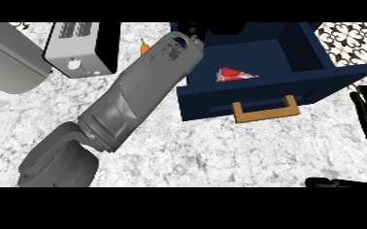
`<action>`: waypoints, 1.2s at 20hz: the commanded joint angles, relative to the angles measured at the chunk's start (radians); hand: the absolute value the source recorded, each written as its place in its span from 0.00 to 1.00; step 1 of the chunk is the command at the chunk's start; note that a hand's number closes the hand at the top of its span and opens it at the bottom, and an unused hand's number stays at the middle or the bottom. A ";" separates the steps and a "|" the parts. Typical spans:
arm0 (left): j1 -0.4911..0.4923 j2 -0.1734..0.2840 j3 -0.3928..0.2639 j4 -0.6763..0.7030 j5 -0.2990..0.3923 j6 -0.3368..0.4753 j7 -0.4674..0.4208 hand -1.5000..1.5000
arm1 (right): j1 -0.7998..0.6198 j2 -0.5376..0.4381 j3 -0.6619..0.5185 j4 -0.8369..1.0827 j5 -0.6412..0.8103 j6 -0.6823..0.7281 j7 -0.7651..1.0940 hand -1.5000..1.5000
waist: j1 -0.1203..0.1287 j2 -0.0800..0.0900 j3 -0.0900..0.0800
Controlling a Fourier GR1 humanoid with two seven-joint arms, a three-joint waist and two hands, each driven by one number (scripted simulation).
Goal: Pick up the can, place it into the drawer and close the drawer
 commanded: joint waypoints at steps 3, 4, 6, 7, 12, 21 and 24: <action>-0.022 0.000 -0.022 0.014 0.029 0.059 0.010 0.00 | -0.013 -0.001 0.018 -0.022 0.005 -0.003 0.024 0.00 | -0.011 0.001 0.000; 0.020 0.000 -0.027 -0.002 0.037 0.074 -0.027 0.00 | -0.039 -0.031 -0.017 -0.007 -0.025 0.008 0.029 0.00 | -0.011 0.003 0.000; 0.017 0.000 -0.025 -0.018 0.058 0.078 -0.025 0.00 | -0.014 -0.020 -0.005 -0.029 -0.007 0.008 0.011 0.00 | -0.006 -0.001 -0.001; 0.010 0.000 -0.039 -0.030 0.062 0.093 -0.011 0.00 | -0.049 -0.023 0.002 -0.022 0.017 -0.010 0.018 0.00 | -0.001 -0.001 -0.001; 0.003 0.000 -0.015 -0.031 0.104 0.092 -0.030 0.00 | -0.039 -0.100 0.004 -0.070 0.159 0.012 -0.041 0.00 | -0.001 0.001 -0.001; 0.008 0.000 0.012 -0.065 0.189 0.087 -0.077 0.00 | -0.039 -0.132 0.085 -0.079 0.385 -0.005 -0.139 0.00 | 0.038 -0.006 -0.001; -0.011 0.000 0.030 -0.055 0.196 0.073 -0.097 0.00 | -0.072 -0.151 0.135 -0.076 0.516 -0.032 -0.120 0.00 | 0.064 -0.011 -0.003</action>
